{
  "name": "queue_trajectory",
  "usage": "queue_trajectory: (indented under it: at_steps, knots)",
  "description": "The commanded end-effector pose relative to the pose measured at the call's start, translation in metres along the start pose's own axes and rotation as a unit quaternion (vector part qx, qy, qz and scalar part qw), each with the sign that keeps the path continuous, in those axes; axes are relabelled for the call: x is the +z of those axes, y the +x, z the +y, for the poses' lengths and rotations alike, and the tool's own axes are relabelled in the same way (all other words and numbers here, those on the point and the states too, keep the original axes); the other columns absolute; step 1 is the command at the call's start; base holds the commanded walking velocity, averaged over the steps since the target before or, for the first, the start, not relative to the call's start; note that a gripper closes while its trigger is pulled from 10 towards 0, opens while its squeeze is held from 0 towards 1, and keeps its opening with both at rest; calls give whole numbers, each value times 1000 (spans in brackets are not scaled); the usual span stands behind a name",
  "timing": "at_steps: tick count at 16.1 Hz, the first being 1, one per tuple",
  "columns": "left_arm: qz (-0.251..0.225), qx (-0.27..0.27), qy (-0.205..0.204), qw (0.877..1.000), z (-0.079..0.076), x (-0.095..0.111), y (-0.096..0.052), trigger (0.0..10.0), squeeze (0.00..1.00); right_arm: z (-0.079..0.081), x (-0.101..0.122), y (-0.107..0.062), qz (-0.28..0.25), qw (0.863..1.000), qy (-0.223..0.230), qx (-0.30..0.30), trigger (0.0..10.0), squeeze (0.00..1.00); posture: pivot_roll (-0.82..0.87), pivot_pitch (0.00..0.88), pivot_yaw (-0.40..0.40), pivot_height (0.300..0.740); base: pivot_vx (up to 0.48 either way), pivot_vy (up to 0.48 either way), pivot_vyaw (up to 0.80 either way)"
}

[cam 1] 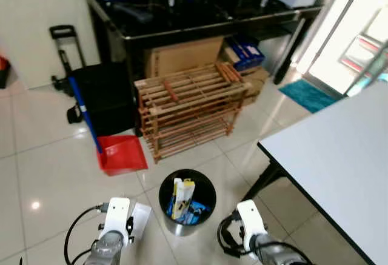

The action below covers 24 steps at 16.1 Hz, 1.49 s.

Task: Picking trash to rubbish bin

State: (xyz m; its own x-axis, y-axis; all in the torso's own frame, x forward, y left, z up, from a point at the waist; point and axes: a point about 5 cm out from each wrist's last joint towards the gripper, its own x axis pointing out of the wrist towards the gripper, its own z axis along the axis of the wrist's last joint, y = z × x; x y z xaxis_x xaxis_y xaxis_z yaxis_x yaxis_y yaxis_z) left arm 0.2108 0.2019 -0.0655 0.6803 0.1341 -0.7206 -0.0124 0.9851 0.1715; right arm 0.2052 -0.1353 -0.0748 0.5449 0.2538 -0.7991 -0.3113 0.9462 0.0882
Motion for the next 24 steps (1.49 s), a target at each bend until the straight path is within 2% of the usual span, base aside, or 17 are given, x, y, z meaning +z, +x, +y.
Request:
queue_trajectory:
  at_steps: [1,3,14,19,24]
  knots:
    - [3,-6,-1,1000,-5,1,0,10000,0,-5,0,-1,4,1000,-3,-6,10000,0,40,23,-110,740,0,0,-800]
    - [8,-4,5,1000,-5,0,0,10000,0,-6,0,-1,0,1000,3,-8,10000,0,39,24,-110,740,0,0,-662]
    - [6,-6,7,1000,-6,-1,0,10000,0,-5,2,-1,-5,1000,-4,-1,10000,0,38,25,-112,740,347,0,-73]
    - [-7,-6,7,1000,-6,4,1,10000,0,-4,3,-1,-1,1000,-10,4,10000,0,42,27,-113,740,0,0,-800]
    - [-7,-12,4,1000,-7,3,0,10000,0,-3,5,-1,-9,1000,-4,4,10000,0,43,26,-112,740,0,0,0]
